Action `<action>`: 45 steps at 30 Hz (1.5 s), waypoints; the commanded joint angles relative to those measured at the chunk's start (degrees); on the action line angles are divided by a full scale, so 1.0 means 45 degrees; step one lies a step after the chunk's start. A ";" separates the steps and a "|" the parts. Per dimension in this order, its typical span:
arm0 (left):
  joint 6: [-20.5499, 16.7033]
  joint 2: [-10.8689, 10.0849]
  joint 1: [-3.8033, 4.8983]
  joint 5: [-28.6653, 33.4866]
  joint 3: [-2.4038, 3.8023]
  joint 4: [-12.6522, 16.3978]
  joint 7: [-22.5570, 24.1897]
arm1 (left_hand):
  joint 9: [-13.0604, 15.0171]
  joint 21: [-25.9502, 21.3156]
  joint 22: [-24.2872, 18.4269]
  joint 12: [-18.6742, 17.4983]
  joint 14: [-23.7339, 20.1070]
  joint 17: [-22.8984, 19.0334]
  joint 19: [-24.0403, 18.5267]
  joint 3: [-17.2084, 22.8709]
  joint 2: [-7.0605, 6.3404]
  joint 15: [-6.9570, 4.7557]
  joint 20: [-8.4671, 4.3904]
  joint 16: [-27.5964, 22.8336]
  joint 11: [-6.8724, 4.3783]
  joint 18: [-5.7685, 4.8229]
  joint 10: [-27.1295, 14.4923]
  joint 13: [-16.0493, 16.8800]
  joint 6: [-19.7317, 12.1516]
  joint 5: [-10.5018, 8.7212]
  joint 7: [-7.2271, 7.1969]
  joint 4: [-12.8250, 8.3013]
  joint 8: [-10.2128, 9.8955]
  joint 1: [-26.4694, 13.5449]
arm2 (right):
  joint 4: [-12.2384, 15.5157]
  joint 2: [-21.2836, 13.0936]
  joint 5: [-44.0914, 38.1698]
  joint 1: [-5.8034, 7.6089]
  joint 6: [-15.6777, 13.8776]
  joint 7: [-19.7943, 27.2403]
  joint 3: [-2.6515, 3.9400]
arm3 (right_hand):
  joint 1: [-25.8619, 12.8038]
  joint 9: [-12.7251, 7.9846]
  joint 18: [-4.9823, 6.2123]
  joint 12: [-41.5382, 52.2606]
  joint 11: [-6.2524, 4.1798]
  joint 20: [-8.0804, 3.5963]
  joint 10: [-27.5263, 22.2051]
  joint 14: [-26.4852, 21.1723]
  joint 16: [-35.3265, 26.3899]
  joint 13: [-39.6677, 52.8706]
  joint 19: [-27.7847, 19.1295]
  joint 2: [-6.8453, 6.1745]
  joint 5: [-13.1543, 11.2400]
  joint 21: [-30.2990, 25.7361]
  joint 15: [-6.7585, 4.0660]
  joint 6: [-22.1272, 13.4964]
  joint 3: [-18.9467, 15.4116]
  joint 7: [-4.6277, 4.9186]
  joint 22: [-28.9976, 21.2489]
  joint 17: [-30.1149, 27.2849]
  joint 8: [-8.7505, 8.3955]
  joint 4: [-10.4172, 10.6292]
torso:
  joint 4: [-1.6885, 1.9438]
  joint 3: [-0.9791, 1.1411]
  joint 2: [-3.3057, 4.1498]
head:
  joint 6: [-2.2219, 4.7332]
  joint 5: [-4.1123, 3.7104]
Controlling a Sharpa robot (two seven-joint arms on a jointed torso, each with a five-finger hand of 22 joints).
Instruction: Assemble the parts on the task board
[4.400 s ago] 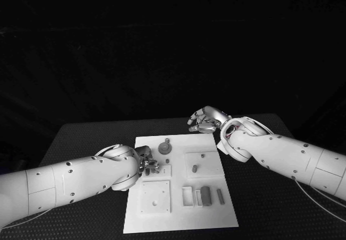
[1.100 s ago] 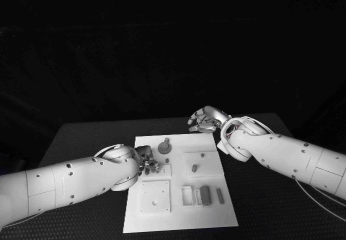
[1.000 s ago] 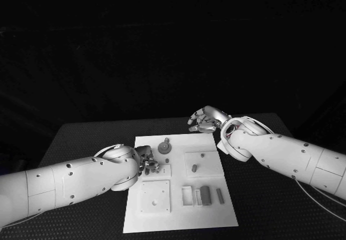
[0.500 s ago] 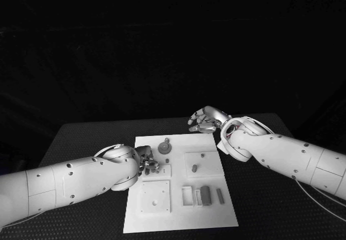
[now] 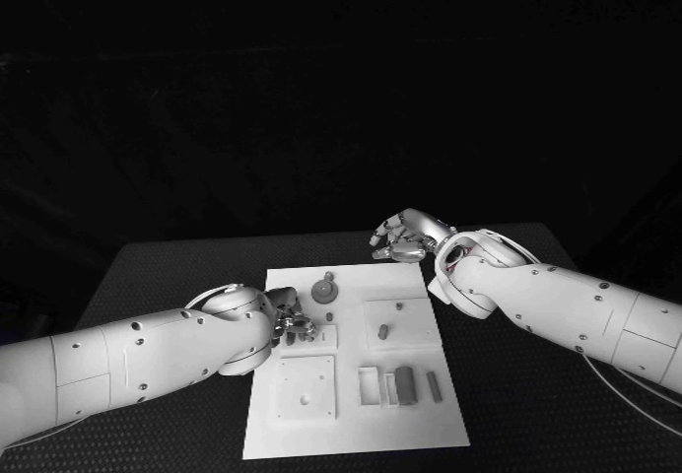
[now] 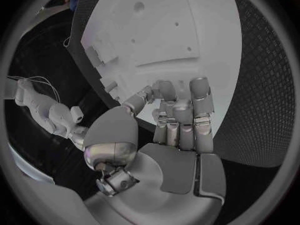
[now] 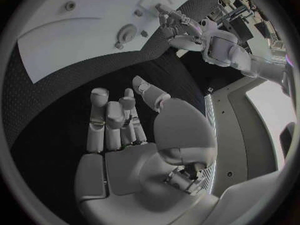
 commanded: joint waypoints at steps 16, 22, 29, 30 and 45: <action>0.0421 0.0022 -0.0043 0.0084 -0.0022 0.0034 0.0030 | -0.0022 0.0077 0.0261 0.0102 0.0620 -0.0058 0.0404 -0.0083 -0.0406 -0.0746 -0.0477 0.0130 0.0023 0.0134 -0.0085 0.0031 0.0049 -0.0120 0.0084 0.0188 -0.0060 -0.0042 | 0.0035 -0.0010 -0.0069 0.0004 0.0116 0.0085 0.0006 | -0.0066 0.0013 0.0379 0.0052 0.0025 -0.0006 -0.0091 -0.0092 -0.0057 -0.0016 -0.0001 -0.0105 -0.0058 0.0008 -0.0028 -0.0026 0.0025 0.0111 0.0226 -0.0017 -0.0067 0.0049 | -0.0001 -0.0005 0.0006 | -0.0026 -0.0026; 0.0317 0.0033 -0.0043 0.0043 -0.0022 0.0033 0.0078 | -0.0012 0.0096 0.0266 0.0117 0.0614 -0.0094 0.0405 0.0007 -0.0117 -0.0759 -0.0483 0.0172 0.0010 0.0144 -0.0086 0.0038 0.0065 -0.0145 0.0073 0.0022 -0.0054 0.0293 | 0.0031 -0.0004 -0.0069 0.0004 0.0109 0.0088 0.0006 | -0.0068 0.0014 0.0379 0.0052 0.0027 -0.0006 -0.0092 -0.0092 -0.0058 -0.0016 -0.0002 -0.0105 -0.0058 0.0008 -0.0027 -0.0027 0.0026 0.0112 0.0226 -0.0017 -0.0068 0.0051 | 0.0002 -0.0007 0.0000 | -0.0021 -0.0019; 0.0359 0.0034 -0.0045 0.0043 -0.0021 0.0031 0.0081 | -0.0001 0.0120 0.0270 0.0124 0.0590 -0.0141 0.0377 0.0090 0.0285 -0.0750 -0.0464 0.0221 0.0015 0.0127 -0.0093 0.0037 0.0074 -0.0078 0.0077 -0.0379 -0.0053 0.0689 | 0.0019 0.0006 -0.0065 0.0004 0.0126 0.0090 0.0006 | -0.0072 0.0015 0.0379 0.0053 0.0028 -0.0005 -0.0092 -0.0092 -0.0058 -0.0016 -0.0001 -0.0103 -0.0058 0.0007 -0.0026 -0.0027 0.0025 0.0113 0.0225 -0.0017 -0.0068 0.0053 | -0.0002 0.0000 0.0000 | -0.0021 -0.0023; 0.0350 0.0033 -0.0045 0.0043 -0.0021 0.0031 0.0082 | -0.0001 0.0122 0.0269 0.0124 0.0588 -0.0147 0.0373 0.0112 0.0352 -0.0749 -0.0463 0.0226 0.0018 0.0126 -0.0095 0.0036 0.0071 -0.0061 0.0077 -0.0426 -0.0055 0.0741 | 0.0017 0.0009 -0.0065 0.0004 0.0126 0.0090 0.0006 | -0.0073 0.0015 0.0379 0.0053 0.0028 -0.0005 -0.0092 -0.0092 -0.0058 -0.0016 -0.0001 -0.0103 -0.0058 0.0007 -0.0026 -0.0027 0.0025 0.0113 0.0225 -0.0017 -0.0068 0.0054 | -0.0002 -0.0003 0.0001 | -0.0017 -0.0025; 0.0059 0.0033 -0.0045 -0.0334 -0.0022 -0.0111 -0.0026 | 0.0017 0.0180 0.0275 0.0139 0.0601 -0.0193 0.0390 0.0100 0.0865 -0.0752 -0.0438 0.0304 0.0011 0.0095 -0.0043 0.0023 0.0151 -0.0033 0.0068 -0.0699 -0.0025 0.0802 | 0.0034 -0.0012 -0.0065 0.0004 0.0125 0.0085 0.0005 | -0.0076 0.0020 0.0379 0.0054 0.0029 -0.0005 -0.0093 -0.0092 -0.0058 -0.0017 -0.0001 -0.0099 -0.0057 0.0007 -0.0023 -0.0019 0.0028 0.0113 0.0225 -0.0017 -0.0066 0.0053 | 0.0004 0.0002 0.0001 | -0.0032 -0.0015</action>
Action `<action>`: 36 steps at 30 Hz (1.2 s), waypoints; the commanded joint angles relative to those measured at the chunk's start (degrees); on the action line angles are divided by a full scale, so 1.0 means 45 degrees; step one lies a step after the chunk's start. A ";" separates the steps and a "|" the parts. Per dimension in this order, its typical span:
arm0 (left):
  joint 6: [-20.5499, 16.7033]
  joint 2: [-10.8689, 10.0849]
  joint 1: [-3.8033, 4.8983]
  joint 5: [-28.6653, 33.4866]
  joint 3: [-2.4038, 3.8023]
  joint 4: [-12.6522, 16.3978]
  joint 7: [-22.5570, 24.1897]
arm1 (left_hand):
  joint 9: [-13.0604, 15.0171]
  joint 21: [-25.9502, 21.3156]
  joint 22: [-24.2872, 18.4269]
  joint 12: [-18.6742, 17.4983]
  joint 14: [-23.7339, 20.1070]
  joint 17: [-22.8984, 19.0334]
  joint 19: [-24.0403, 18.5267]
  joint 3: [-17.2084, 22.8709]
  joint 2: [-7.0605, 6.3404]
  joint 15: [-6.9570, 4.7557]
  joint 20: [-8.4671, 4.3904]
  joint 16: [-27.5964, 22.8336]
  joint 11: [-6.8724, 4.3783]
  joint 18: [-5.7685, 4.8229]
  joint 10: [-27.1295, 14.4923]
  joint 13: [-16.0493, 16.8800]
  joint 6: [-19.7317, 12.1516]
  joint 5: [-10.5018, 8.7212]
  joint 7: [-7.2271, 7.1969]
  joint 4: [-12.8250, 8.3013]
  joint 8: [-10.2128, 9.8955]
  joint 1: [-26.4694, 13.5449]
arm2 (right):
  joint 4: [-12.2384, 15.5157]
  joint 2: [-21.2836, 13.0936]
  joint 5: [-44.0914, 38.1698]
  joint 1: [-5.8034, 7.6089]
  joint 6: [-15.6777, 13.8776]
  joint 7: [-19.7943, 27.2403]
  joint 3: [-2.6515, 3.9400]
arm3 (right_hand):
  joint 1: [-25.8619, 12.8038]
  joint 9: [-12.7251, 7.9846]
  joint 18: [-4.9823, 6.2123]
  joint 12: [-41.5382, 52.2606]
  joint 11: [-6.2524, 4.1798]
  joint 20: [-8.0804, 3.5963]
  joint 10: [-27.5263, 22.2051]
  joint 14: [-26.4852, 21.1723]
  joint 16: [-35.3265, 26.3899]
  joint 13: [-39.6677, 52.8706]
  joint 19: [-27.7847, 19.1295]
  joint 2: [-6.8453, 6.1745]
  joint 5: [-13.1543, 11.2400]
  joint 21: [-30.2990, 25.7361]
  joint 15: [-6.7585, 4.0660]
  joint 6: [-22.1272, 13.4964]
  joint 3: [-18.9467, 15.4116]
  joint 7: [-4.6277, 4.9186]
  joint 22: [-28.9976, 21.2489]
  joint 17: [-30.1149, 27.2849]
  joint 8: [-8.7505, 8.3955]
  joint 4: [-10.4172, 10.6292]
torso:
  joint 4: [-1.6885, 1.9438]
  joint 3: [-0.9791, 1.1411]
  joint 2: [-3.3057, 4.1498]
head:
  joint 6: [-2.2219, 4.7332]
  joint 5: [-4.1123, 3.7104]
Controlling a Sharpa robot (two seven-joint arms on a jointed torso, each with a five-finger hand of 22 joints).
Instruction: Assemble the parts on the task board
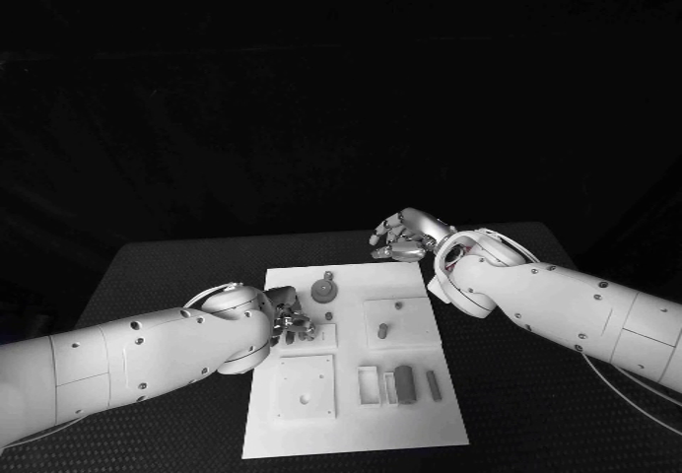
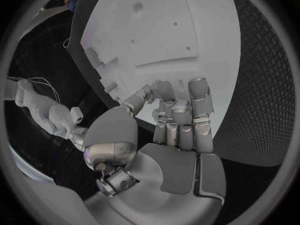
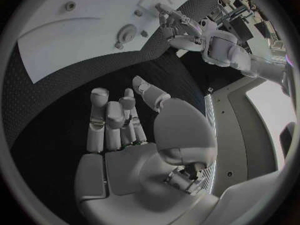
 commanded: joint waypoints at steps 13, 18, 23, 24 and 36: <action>0.0073 0.0033 -0.0072 -0.0326 -0.0034 -0.0105 -0.0106 | 0.0024 0.0115 0.0270 0.0098 0.0440 -0.0030 0.0141 0.0234 0.1059 -0.0523 -0.0225 0.0103 -0.0061 0.0100 0.0028 -0.0008 0.0130 0.0262 0.0042 -0.0435 0.0068 0.0728 | 0.0003 0.0021 -0.0067 0.0004 0.0134 0.0094 0.0005 | -0.0074 0.0017 0.0379 0.0056 0.0029 -0.0006 -0.0093 -0.0091 -0.0057 -0.0021 -0.0001 -0.0096 -0.0057 0.0007 -0.0023 0.0009 0.0032 0.0090 0.0225 -0.0016 -0.0064 0.0051 | -0.0012 0.0006 -0.0001 | -0.0001 0.0018; 0.0099 0.0061 -0.0075 -0.0319 -0.0034 -0.0107 -0.0089 | 0.0024 0.0117 0.0270 0.0098 0.0440 -0.0031 0.0141 0.0231 0.1058 -0.0524 -0.0224 0.0105 -0.0061 0.0099 0.0030 -0.0009 0.0131 0.0264 0.0042 -0.0438 0.0068 0.0720 | -0.0004 0.0022 -0.0067 0.0004 0.0137 0.0093 0.0005 | -0.0077 0.0018 0.0379 0.0056 0.0029 -0.0005 -0.0093 -0.0091 -0.0057 -0.0021 -0.0001 -0.0096 -0.0058 0.0007 -0.0023 0.0010 0.0031 0.0090 0.0225 -0.0016 -0.0064 0.0051 | 0.0002 0.0000 0.0006 | -0.0005 0.0003; 0.0070 0.0077 -0.0083 -0.0243 -0.0034 -0.0102 -0.0036 | 0.0021 0.0126 0.0266 0.0094 0.0439 -0.0038 0.0141 0.0184 0.0970 -0.0523 -0.0218 0.0121 -0.0060 0.0091 0.0043 -0.0017 0.0144 0.0194 0.0041 -0.0426 0.0067 0.0626 | 0.0000 0.0019 -0.0067 0.0004 0.0144 0.0093 0.0005 | -0.0079 0.0019 0.0379 0.0057 0.0029 -0.0005 -0.0093 -0.0091 -0.0057 -0.0022 0.0000 -0.0096 -0.0058 0.0007 -0.0023 0.0011 0.0031 0.0091 0.0225 -0.0016 -0.0064 0.0052 | 0.0003 -0.0002 0.0004 | -0.0012 -0.0005; 0.0045 0.0078 -0.0084 -0.0221 -0.0034 -0.0103 -0.0029 | 0.0019 0.0127 0.0264 0.0092 0.0437 -0.0041 0.0141 0.0180 0.0953 -0.0523 -0.0218 0.0124 -0.0061 0.0091 0.0045 -0.0019 0.0147 0.0164 0.0041 -0.0420 0.0066 0.0610 | -0.0002 0.0019 -0.0067 0.0004 0.0148 0.0093 0.0005 | -0.0080 0.0019 0.0379 0.0057 0.0029 -0.0005 -0.0093 -0.0091 -0.0057 -0.0022 0.0000 -0.0096 -0.0058 0.0007 -0.0023 0.0011 0.0031 0.0091 0.0225 -0.0016 -0.0064 0.0053 | 0.0003 -0.0002 0.0004 | -0.0012 -0.0005; 0.0118 0.0090 -0.0089 0.0030 -0.0033 -0.0139 0.0037 | 0.0012 0.0128 0.0256 0.0083 0.0434 -0.0053 0.0141 0.0158 0.0851 -0.0524 -0.0217 0.0135 -0.0059 0.0090 0.0053 -0.0029 0.0155 0.0055 0.0040 -0.0362 0.0060 0.0527 | -0.0005 0.0016 -0.0066 0.0004 0.0149 0.0093 0.0005 | -0.0081 0.0020 0.0379 0.0057 0.0029 -0.0005 -0.0093 -0.0091 -0.0057 -0.0022 0.0000 -0.0095 -0.0058 0.0006 -0.0023 0.0011 0.0031 0.0090 0.0225 -0.0016 -0.0064 0.0053 | -0.0012 0.0013 0.0006 | 0.0005 -0.0007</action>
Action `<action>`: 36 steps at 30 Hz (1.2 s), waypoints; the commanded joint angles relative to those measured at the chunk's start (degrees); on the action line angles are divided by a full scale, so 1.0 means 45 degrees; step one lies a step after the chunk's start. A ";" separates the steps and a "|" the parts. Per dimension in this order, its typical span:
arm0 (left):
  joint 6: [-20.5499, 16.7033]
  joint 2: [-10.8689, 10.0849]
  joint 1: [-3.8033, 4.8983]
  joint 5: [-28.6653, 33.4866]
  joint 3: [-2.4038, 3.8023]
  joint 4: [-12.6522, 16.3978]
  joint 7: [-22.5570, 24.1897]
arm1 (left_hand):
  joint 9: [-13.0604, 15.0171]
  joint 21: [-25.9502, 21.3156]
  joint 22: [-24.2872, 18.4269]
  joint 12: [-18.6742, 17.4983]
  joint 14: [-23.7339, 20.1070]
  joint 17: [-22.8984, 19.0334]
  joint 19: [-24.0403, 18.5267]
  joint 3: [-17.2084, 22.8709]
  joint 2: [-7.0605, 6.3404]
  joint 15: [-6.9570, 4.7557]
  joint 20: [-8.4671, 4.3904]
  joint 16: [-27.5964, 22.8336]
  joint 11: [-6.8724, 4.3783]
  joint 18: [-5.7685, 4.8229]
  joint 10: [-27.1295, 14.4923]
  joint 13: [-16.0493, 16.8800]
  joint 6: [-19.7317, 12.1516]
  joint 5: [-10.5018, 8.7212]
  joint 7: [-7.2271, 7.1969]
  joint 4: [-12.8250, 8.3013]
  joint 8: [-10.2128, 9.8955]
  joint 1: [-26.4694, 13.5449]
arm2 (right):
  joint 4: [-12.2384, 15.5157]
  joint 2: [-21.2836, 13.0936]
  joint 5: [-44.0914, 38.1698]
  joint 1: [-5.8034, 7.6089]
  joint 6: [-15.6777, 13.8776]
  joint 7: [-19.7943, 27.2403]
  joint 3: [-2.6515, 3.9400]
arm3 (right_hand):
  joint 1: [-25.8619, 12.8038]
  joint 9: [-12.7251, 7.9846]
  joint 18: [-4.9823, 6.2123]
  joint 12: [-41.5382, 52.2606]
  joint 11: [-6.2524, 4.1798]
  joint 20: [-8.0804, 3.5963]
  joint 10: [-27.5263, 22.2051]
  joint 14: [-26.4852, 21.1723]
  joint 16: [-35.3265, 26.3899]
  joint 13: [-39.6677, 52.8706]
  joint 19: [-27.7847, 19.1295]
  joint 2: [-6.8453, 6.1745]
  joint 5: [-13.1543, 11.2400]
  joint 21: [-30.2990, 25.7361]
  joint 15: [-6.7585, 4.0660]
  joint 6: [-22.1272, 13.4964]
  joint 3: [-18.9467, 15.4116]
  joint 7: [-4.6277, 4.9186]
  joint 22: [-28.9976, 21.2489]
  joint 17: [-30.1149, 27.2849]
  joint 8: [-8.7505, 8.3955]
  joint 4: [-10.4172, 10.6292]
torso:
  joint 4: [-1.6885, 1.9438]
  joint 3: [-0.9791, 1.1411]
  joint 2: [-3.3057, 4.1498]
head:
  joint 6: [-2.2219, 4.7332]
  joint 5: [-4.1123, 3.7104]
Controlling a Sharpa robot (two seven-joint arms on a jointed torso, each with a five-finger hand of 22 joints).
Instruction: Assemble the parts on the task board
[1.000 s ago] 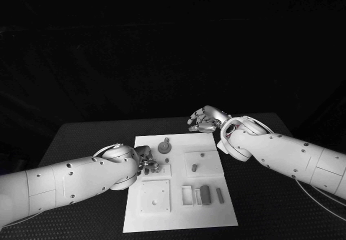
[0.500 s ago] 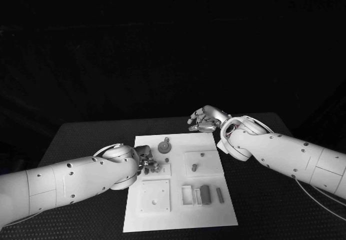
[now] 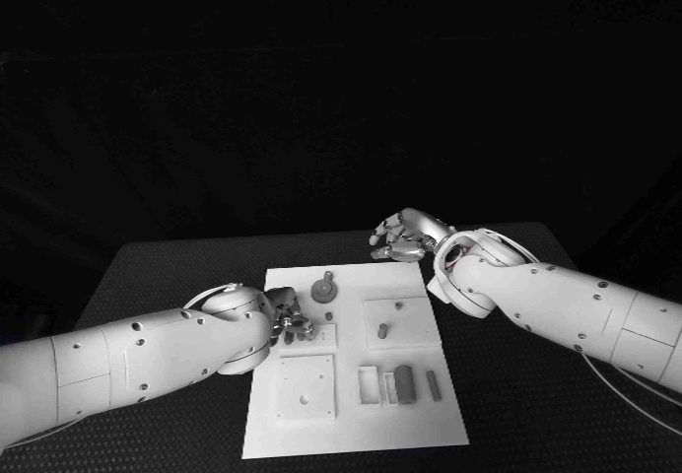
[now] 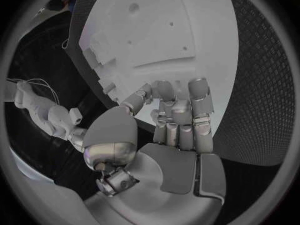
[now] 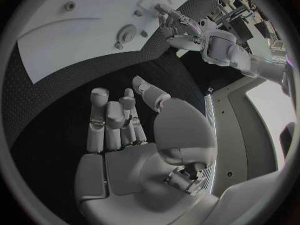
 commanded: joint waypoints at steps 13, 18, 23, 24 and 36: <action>0.0070 0.0058 -0.0045 0.0186 -0.0021 -0.0062 0.0094 | -0.0009 0.0048 0.0234 0.0013 0.0392 -0.0033 0.0099 -0.0870 -0.0309 -0.0483 -0.0280 0.0094 -0.0109 0.0127 0.0019 -0.0026 0.0135 -0.0167 -0.0023 0.0858 0.0026 -0.0982 | -0.0001 -0.0005 -0.0066 0.0004 0.0141 0.0086 0.0006 | -0.0081 0.0012 0.0380 0.0057 0.0029 -0.0005 -0.0093 -0.0092 -0.0057 -0.0012 0.0000 -0.0097 -0.0058 0.0006 -0.0023 -0.0012 0.0031 0.0113 0.0225 -0.0017 -0.0066 0.0051 | 0.0002 0.0005 0.0002 | 0.0016 -0.0008; 0.0046 0.0049 -0.0045 0.0241 -0.0021 -0.0062 0.0107 | -0.0011 0.0036 0.0233 0.0010 0.0385 -0.0047 0.0095 -0.0898 -0.0355 -0.0510 -0.0300 0.0099 -0.0133 0.0151 0.0022 -0.0028 0.0140 -0.0191 -0.0043 0.0996 0.0024 -0.1073 | -0.0010 -0.0006 -0.0066 0.0004 0.0148 0.0084 0.0006 | -0.0080 0.0012 0.0380 0.0057 0.0029 -0.0005 -0.0094 -0.0092 -0.0057 -0.0013 -0.0001 -0.0101 -0.0058 0.0006 -0.0023 -0.0014 0.0031 0.0113 0.0226 -0.0017 -0.0068 0.0049 | -0.0002 0.0001 0.0003 | 0.0008 -0.0006; 0.0024 0.0044 -0.0045 0.0246 -0.0021 -0.0072 0.0124 | -0.0012 0.0028 0.0235 0.0009 0.0379 -0.0058 0.0095 -0.0923 -0.0449 -0.0522 -0.0308 0.0112 -0.0144 0.0164 0.0026 -0.0029 0.0146 -0.0239 -0.0054 0.1161 0.0021 -0.1173 | -0.0014 -0.0002 -0.0066 0.0004 0.0152 0.0086 0.0006 | -0.0079 0.0013 0.0379 0.0058 0.0030 -0.0005 -0.0094 -0.0092 -0.0057 -0.0013 -0.0001 -0.0101 -0.0057 0.0005 -0.0023 -0.0016 0.0033 0.0113 0.0225 -0.0017 -0.0069 0.0048 | 0.0007 -0.0007 0.0001 | 0.0000 -0.0011; 0.0013 0.0043 -0.0045 0.0247 -0.0021 -0.0071 0.0124 | -0.0011 0.0027 0.0235 0.0009 0.0378 -0.0061 0.0095 -0.0928 -0.0467 -0.0525 -0.0309 0.0115 -0.0146 0.0167 0.0026 -0.0029 0.0149 -0.0251 -0.0056 0.1203 0.0022 -0.1198 | -0.0014 -0.0002 -0.0066 0.0004 0.0152 0.0086 0.0006 | -0.0078 0.0013 0.0380 0.0058 0.0030 -0.0005 -0.0095 -0.0092 -0.0057 -0.0013 -0.0001 -0.0101 -0.0057 0.0005 -0.0023 -0.0016 0.0033 0.0113 0.0225 -0.0017 -0.0069 0.0048 | 0.0006 -0.0007 0.0000 | -0.0003 -0.0012; 0.0001 0.0016 -0.0045 0.0251 -0.0021 -0.0135 0.0119 | -0.0012 0.0021 0.0237 0.0009 0.0373 -0.0070 0.0094 -0.0938 -0.0536 -0.0530 -0.0312 0.0126 -0.0151 0.0175 0.0025 -0.0028 0.0150 -0.0311 -0.0061 0.1340 0.0019 -0.1271 | -0.0017 -0.0005 -0.0066 0.0004 0.0162 0.0086 0.0006 | -0.0081 0.0015 0.0379 0.0058 0.0031 -0.0005 -0.0096 -0.0094 -0.0058 -0.0014 -0.0003 -0.0105 -0.0058 0.0004 -0.0022 -0.0018 0.0034 0.0114 0.0225 -0.0017 -0.0072 0.0049 | 0.0004 -0.0004 0.0002 | -0.0001 0.0000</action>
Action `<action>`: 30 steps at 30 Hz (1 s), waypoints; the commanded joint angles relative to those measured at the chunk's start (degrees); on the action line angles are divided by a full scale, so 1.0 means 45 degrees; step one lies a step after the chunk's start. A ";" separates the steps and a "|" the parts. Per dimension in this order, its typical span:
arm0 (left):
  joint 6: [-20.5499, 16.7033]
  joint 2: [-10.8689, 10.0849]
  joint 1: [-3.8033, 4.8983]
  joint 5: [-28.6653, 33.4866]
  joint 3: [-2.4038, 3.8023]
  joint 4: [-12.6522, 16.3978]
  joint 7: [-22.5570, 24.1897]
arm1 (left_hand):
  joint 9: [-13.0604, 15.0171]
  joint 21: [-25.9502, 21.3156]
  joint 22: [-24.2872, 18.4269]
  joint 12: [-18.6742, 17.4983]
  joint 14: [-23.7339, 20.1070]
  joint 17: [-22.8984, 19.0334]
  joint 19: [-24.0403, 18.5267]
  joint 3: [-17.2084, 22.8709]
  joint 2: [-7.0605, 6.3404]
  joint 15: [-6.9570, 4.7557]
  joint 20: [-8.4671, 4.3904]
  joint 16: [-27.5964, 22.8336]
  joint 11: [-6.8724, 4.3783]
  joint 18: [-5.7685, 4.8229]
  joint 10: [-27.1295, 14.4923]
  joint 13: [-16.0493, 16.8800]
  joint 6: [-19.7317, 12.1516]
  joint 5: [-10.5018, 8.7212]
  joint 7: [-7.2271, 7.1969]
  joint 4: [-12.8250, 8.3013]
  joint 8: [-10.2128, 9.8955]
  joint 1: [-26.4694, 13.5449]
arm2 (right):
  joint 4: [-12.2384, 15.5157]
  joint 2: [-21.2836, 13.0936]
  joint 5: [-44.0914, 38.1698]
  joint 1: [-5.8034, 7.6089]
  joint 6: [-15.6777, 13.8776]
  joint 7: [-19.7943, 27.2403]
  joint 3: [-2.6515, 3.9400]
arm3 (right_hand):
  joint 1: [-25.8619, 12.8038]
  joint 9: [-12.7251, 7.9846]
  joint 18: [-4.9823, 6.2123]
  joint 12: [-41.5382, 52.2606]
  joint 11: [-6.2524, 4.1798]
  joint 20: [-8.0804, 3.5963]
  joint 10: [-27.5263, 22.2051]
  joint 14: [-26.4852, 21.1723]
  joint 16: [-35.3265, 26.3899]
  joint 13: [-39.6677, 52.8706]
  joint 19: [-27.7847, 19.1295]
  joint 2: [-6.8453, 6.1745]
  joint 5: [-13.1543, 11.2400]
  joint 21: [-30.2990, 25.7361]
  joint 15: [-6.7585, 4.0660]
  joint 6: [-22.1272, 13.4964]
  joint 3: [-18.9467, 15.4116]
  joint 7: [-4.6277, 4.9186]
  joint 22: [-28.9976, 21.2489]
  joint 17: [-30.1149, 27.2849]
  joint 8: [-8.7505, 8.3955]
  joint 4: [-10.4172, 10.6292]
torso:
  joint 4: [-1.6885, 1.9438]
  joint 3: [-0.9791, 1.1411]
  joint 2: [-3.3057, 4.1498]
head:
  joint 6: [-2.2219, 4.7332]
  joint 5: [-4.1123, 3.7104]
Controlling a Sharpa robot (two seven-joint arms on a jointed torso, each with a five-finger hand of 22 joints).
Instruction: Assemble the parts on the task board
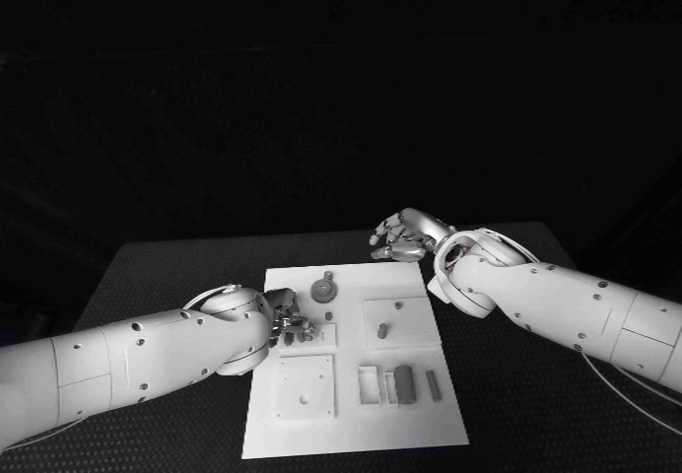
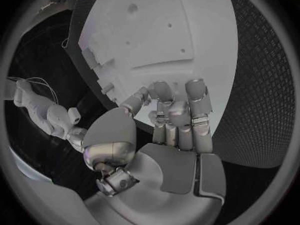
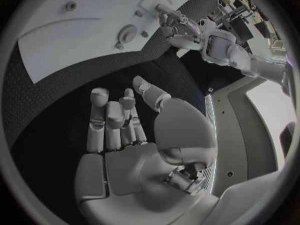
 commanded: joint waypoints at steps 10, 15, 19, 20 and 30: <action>-0.0052 -0.0018 0.0002 0.0071 0.0004 -0.0001 0.0123 | 0.0031 0.0007 0.0241 0.0015 0.0034 -0.0012 -0.0029 -0.0225 -0.0639 -0.0144 -0.0063 0.0119 -0.0036 0.0197 -0.0005 0.0008 0.0018 -0.0601 -0.0006 0.0591 -0.0032 -0.0627 | -0.0005 -0.0012 -0.0067 0.0004 0.0139 0.0088 0.0006 | -0.0029 0.0020 0.0379 0.0058 0.0031 -0.0005 -0.0098 -0.0095 -0.0059 -0.0018 -0.0004 -0.0056 -0.0057 0.0004 -0.0021 0.0009 0.0036 0.0086 0.0225 -0.0017 -0.0074 0.0048 | 0.0002 -0.0002 0.0002 | -0.0006 -0.0002; -0.0049 -0.0020 0.0002 0.0071 0.0004 -0.0003 0.0133 | 0.0138 -0.0001 0.0252 0.0018 -0.0059 0.0030 -0.0148 -0.1399 -0.0253 -0.0171 -0.0091 0.0177 -0.0064 0.0259 -0.0053 0.0066 -0.0055 -0.0594 -0.0031 -0.0059 0.0000 -0.1055 | -0.0002 -0.0014 -0.0067 0.0004 0.0139 0.0085 0.0006 | -0.0028 0.0021 0.0379 0.0058 0.0032 -0.0005 -0.0098 -0.0096 -0.0059 -0.0018 -0.0004 -0.0056 -0.0057 0.0003 -0.0021 0.0007 0.0036 0.0086 0.0225 -0.0018 -0.0075 0.0048 | 0.0003 0.0003 0.0002 | -0.0015 -0.0015; -0.0052 -0.0022 0.0002 0.0050 0.0004 0.0000 0.0142 | 0.0142 -0.0005 0.0248 0.0016 -0.0062 0.0029 -0.0153 -0.1468 -0.0271 -0.0174 -0.0090 0.0177 -0.0064 0.0263 -0.0053 0.0068 -0.0056 -0.0597 -0.0034 -0.0085 0.0000 -0.1101 | 0.0003 -0.0025 -0.0067 0.0004 0.0138 0.0086 0.0006 | -0.0028 0.0021 0.0379 0.0058 0.0032 -0.0004 -0.0099 -0.0096 -0.0059 -0.0018 -0.0004 -0.0056 -0.0057 0.0003 -0.0021 0.0007 0.0037 0.0087 0.0225 -0.0018 -0.0076 0.0048 | 0.0002 0.0001 -0.0004 | -0.0017 -0.0013; -0.0054 -0.0022 0.0002 0.0050 0.0004 0.0000 0.0142 | 0.0142 -0.0007 0.0247 0.0015 -0.0062 0.0029 -0.0153 -0.1482 -0.0271 -0.0174 -0.0090 0.0178 -0.0065 0.0264 -0.0054 0.0068 -0.0056 -0.0597 -0.0035 -0.0091 -0.0001 -0.1111 | 0.0004 -0.0026 -0.0067 0.0004 0.0139 0.0086 0.0006 | -0.0028 0.0021 0.0379 0.0058 0.0032 -0.0004 -0.0099 -0.0096 -0.0059 -0.0018 -0.0004 -0.0056 -0.0057 0.0003 -0.0021 0.0006 0.0037 0.0087 0.0225 -0.0018 -0.0076 0.0048 | 0.0002 0.0001 -0.0004 | -0.0017 -0.0013; -0.0207 -0.0313 0.0002 0.0688 0.0026 0.0163 0.0311 | 0.0145 -0.0024 0.0235 -0.0003 -0.0076 0.0020 -0.0162 -0.1555 -0.0201 -0.0180 -0.0095 0.0166 -0.0068 0.0283 -0.0070 0.0066 -0.0083 -0.0596 -0.0036 -0.0192 -0.0017 -0.1098 | -0.0019 -0.0036 -0.0067 0.0004 0.0113 0.0095 0.0006 | -0.0032 0.0023 0.0379 0.0058 0.0033 -0.0004 -0.0099 -0.0096 -0.0059 -0.0019 -0.0004 -0.0060 -0.0058 0.0003 -0.0020 0.0005 0.0036 0.0088 0.0225 -0.0018 -0.0078 0.0049 | 0.0002 -0.0006 -0.0002 | -0.0001 -0.0011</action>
